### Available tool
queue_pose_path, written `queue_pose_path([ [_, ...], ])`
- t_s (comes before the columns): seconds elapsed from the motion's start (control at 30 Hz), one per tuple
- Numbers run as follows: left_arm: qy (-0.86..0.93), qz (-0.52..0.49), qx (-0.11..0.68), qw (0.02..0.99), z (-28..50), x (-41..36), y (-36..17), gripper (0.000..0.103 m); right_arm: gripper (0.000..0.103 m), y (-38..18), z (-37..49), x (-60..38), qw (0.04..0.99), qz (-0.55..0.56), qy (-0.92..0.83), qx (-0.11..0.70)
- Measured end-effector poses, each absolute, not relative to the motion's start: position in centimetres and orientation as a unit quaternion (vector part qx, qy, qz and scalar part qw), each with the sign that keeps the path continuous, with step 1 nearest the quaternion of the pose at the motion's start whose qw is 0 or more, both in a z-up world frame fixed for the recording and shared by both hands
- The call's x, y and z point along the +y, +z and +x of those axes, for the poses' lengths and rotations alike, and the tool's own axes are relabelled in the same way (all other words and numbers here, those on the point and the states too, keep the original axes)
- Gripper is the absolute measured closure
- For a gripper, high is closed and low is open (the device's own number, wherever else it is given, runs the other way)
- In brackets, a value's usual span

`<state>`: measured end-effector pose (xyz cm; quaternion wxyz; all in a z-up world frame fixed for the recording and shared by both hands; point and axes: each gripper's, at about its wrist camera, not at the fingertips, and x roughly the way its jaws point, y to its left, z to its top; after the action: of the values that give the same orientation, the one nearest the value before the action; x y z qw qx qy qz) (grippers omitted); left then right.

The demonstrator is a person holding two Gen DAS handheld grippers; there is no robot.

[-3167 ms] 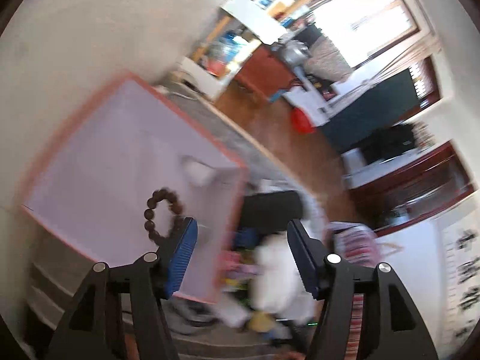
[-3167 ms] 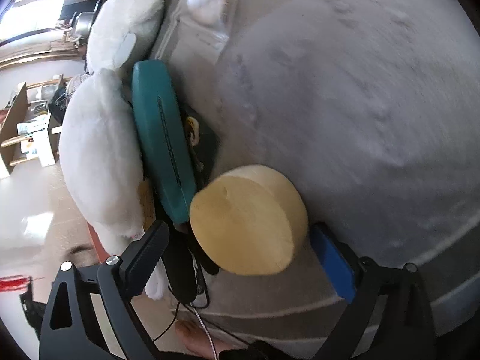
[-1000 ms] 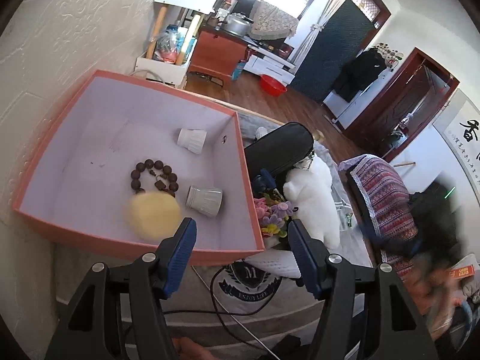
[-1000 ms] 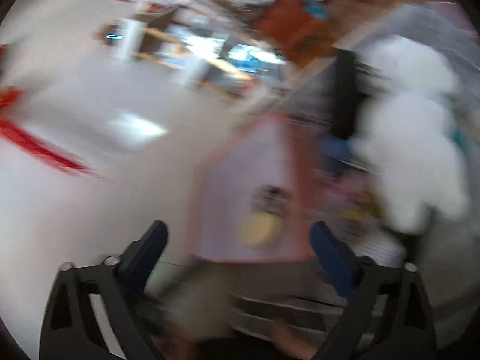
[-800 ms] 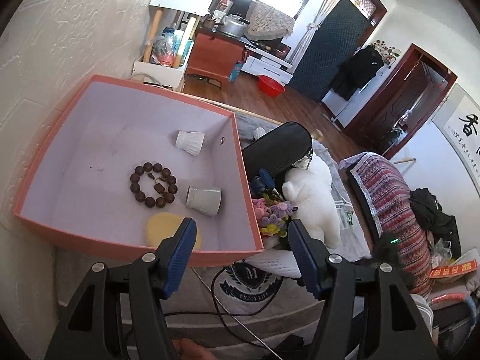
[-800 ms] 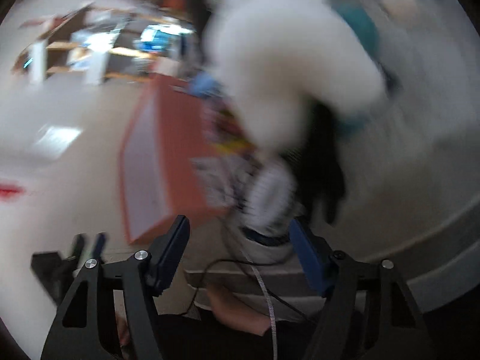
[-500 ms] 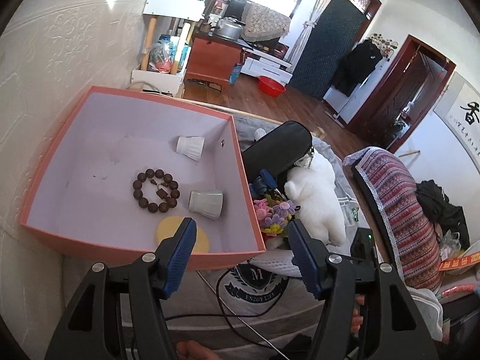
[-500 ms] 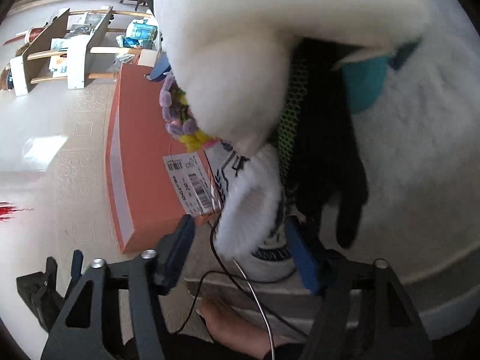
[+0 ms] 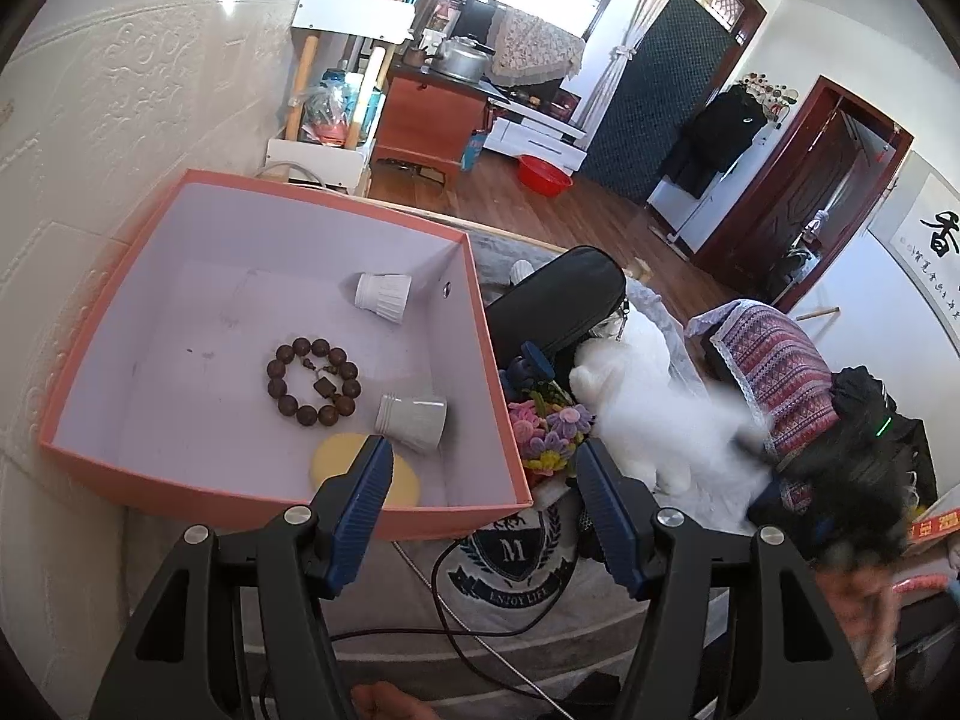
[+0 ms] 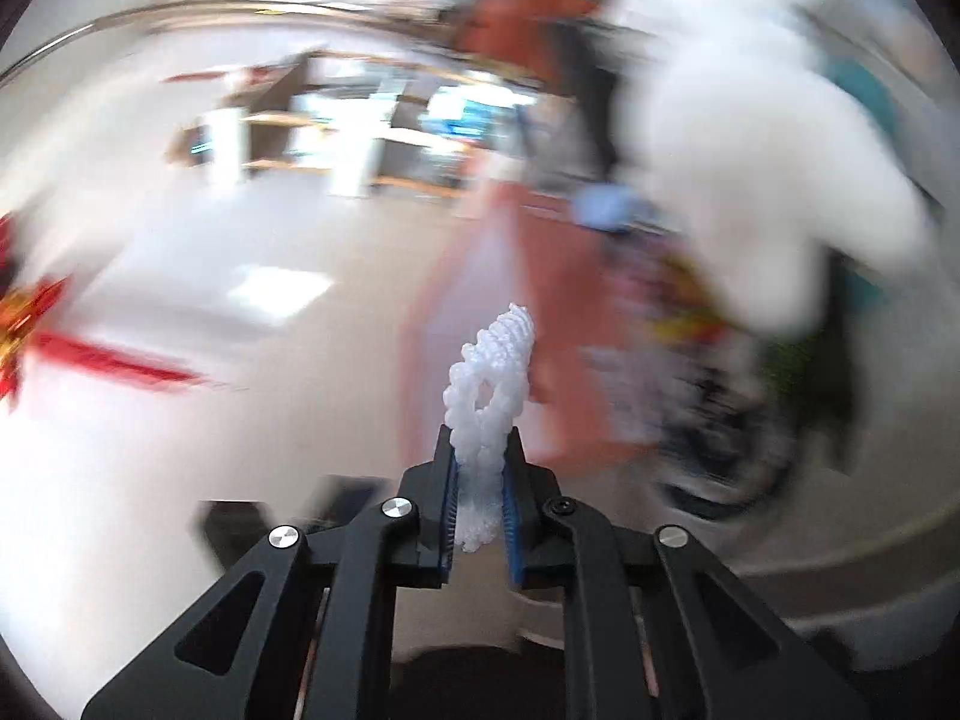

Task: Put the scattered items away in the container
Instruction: 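Grasp the white mesh ring with the right tool and drop it in the box, then grasp the flower bouquet with the left tool and drop it in the box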

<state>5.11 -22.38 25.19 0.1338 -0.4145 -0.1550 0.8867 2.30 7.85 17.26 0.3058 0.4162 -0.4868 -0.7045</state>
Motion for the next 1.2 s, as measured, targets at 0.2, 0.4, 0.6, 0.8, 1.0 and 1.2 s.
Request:
queue_pose_path([
  [0.2, 0.889, -0.414, -0.15, 0.128, 5.2, -22.5, 25.1, 0.04, 0.005, 25.2, -0.5, -0.1, 0.346, 0.426, -0.733, -0.402],
  [0.4, 0.879, -0.436, -0.145, 0.128, 4.5, -22.1, 24.6, 0.04, 0.013, 26.5, 1.9, 3.3, 0.365, 0.385, -0.771, -0.352],
  [0.6, 0.835, -0.522, 0.094, 0.147, 1.9, -11.9, 22.4, 0.04, 0.014, 21.1, 4.6, 13.1, 0.309, 0.397, -0.785, -0.361],
  [0.8, 0.797, -0.538, 0.167, 0.22, -2.3, -1.1, 18.4, 0.04, 0.016, 13.2, 3.9, 21.5, 0.226, 0.422, -0.743, -0.468],
  [1.0, 0.763, -0.597, 0.176, 0.176, -8.7, 0.7, 11.7, 0.04, 0.017, 13.2, 2.4, 25.0, 0.24, 0.38, -0.729, -0.517],
  [1.2, 0.768, -0.602, 0.151, 0.16, -11.6, 0.4, 10.0, 0.083, 0.017, 12.7, 1.0, 25.3, 0.249, 0.381, -0.711, -0.536],
])
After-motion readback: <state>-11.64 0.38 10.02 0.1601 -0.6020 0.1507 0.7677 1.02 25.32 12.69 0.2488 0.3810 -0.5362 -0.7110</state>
